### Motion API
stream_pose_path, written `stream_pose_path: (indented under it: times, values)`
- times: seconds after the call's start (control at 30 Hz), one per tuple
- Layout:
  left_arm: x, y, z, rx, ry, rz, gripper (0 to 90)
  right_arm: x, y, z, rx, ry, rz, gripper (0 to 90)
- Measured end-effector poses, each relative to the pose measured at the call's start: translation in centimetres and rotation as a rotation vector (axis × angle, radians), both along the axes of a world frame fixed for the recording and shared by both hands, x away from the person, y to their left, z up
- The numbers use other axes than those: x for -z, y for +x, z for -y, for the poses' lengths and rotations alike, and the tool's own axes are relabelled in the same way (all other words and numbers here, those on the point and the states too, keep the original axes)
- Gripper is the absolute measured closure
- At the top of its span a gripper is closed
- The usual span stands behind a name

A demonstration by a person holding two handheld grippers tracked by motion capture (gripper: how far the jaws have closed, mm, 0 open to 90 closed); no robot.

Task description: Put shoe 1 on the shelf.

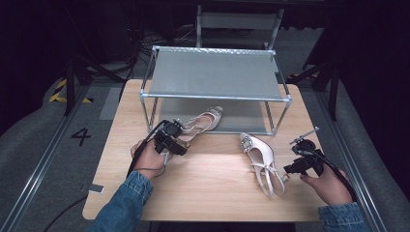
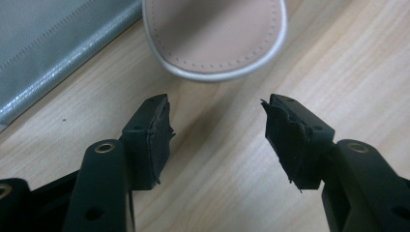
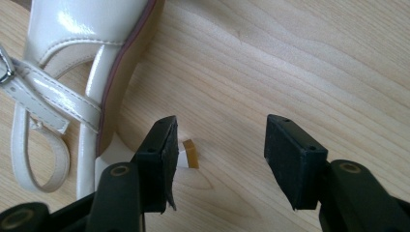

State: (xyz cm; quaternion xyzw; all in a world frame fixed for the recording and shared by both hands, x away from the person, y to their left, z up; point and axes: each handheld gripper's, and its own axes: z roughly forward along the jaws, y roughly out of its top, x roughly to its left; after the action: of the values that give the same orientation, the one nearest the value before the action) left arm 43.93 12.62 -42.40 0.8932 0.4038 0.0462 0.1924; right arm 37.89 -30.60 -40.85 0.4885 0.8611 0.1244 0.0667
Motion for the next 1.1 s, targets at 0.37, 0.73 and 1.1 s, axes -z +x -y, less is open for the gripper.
stream_pose_path:
  times: [0.37, 0.73, 1.1]
  values:
    - [1.7, 0.7, 0.8, 0.008, -0.001, 0.074, 49.9, 0.2, -0.2, 0.2, 0.001, 0.009, -0.004, 46.4]
    - [1.7, 0.9, 1.0, 0.031, -0.116, 0.162, 76.6, 0.4, -0.3, 0.5, 0.015, 0.006, -0.011, 46.3]
    - [0.4, 0.0, 3.4, 0.105, -0.172, 0.168, 78.8, 0.4, -0.6, 1.0, 0.026, 0.008, -0.014, 46.2]
